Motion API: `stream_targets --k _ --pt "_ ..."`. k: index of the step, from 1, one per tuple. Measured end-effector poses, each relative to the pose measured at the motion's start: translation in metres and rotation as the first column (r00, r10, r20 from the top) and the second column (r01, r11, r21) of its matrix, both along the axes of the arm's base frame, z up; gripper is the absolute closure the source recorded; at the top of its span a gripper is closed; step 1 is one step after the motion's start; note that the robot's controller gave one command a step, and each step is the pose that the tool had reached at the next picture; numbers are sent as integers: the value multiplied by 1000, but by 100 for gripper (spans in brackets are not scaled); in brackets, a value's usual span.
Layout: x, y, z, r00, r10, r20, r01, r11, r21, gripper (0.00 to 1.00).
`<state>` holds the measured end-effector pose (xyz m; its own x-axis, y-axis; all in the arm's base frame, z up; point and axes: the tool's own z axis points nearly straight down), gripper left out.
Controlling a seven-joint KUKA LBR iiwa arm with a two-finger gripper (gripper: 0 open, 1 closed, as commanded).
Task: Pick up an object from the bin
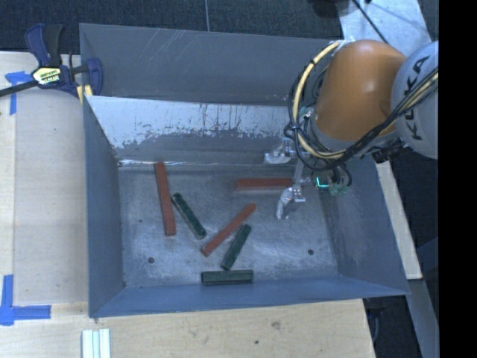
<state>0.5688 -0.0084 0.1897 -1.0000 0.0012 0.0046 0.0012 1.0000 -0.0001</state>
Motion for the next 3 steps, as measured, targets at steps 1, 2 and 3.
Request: stream_targets --k 1,2,3 --pt "2 0 4 1000 0 8 0 1000 0 0" --pt "24 21 -106 996 84 6 -84 996 -2 100" --pt "29 21 -106 996 83 37 -83 997 -3 0"
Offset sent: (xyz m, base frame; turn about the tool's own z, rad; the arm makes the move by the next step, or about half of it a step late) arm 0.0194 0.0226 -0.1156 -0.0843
